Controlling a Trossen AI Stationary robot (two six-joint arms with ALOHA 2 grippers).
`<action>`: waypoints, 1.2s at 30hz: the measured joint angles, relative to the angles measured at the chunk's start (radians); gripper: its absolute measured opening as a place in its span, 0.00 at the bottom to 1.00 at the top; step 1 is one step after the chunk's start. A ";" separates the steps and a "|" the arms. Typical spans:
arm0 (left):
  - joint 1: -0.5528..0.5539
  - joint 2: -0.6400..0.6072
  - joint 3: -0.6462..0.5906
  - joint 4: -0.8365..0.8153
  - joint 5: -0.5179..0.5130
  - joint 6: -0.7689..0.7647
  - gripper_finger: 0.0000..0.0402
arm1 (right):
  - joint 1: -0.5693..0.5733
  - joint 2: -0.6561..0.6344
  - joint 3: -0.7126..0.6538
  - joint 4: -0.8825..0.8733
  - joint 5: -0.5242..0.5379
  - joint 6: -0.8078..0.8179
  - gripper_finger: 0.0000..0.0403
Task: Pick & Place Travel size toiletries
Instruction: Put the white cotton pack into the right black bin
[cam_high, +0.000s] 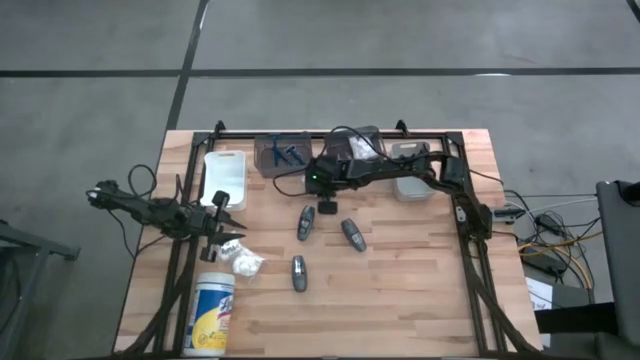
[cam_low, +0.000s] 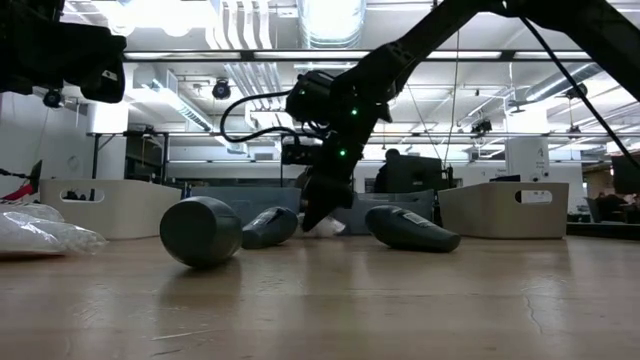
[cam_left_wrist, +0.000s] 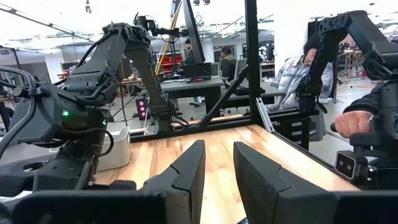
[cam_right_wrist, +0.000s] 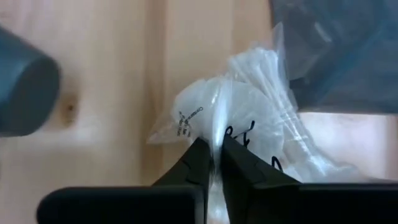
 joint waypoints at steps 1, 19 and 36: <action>0.000 0.000 0.000 0.000 0.000 0.000 0.22 | 0.000 -0.002 0.000 -0.004 -0.013 0.000 0.04; 0.000 0.000 0.000 -0.003 0.000 0.000 0.22 | 0.037 -0.136 -0.019 -0.153 -0.100 0.020 0.04; 0.000 0.007 0.000 -0.008 0.000 0.000 0.22 | 0.058 -0.602 -0.376 -0.009 -0.143 0.032 0.05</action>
